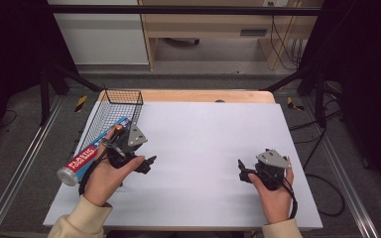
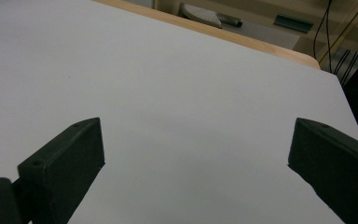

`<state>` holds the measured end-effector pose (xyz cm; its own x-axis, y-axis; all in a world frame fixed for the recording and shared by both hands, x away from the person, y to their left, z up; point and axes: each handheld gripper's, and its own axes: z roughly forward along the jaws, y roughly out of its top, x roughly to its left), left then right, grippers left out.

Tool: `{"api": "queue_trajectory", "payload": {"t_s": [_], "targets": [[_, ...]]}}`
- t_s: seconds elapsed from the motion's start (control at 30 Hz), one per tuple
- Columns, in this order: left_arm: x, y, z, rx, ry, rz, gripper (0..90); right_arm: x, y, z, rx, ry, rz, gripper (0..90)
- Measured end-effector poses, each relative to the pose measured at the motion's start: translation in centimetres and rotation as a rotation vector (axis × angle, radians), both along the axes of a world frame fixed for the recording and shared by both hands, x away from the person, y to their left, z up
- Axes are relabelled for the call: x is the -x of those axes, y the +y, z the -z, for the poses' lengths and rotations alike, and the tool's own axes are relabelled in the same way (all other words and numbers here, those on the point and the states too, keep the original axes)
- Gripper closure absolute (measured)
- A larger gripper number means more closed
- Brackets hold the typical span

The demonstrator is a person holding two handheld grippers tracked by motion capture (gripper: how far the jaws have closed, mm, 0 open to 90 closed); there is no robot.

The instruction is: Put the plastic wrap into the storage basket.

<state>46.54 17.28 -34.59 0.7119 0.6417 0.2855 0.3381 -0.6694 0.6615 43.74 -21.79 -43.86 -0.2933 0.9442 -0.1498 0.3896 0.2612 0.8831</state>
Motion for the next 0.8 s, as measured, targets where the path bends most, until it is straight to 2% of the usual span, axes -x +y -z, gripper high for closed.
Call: {"api": "queue_trajectory", "payload": {"t_s": [0.17, 0.3, 0.4, 0.5, 0.53, 0.63, 0.67, 0.73, 0.8], "targets": [[0.0, -0.7, -0.2, 0.055, -0.034, 0.053, 4.9, 0.6, -0.6, -0.1, 0.002, -0.002, 0.013, 3.8], [-0.5, -1.3, -0.4, 0.143, -0.068, 0.1, 5.0, 1.0, -1.3, -0.1, 0.003, -0.001, 0.029, 3.8], [-1.0, -2.2, -0.1, 0.208, -0.064, 0.142, 5.1, 1.2, -1.8, 0.0, 0.001, -0.002, 0.049, 4.1], [-1.6, -3.6, 0.6, 0.221, -0.107, 0.193, 5.4, 1.4, -2.1, -0.1, -0.004, -0.004, 0.069, 5.2], [-1.7, -4.0, 0.7, 0.225, -0.105, 0.203, 5.4, 1.6, -2.1, -0.2, -0.014, -0.008, 0.074, 5.2], [-2.3, -4.7, 1.1, 0.329, -0.091, 0.202, 5.4, 2.0, -2.2, -0.4, -0.008, -0.013, 0.074, 5.2], [-2.4, -4.9, 1.3, 0.342, -0.097, 0.199, 5.4, 2.1, -2.3, -0.4, -0.006, -0.016, 0.069, 5.2], [-2.6, -5.1, 1.6, 0.33, -0.123, 0.196, 5.4, 2.5, -2.4, -0.3, -0.013, -0.013, 0.067, 5.1], [-2.5, -5.3, 1.9, 0.333, -0.124, 0.2, 5.3, 2.7, -2.4, -0.3, -0.015, -0.014, 0.064, 5.1]]}}
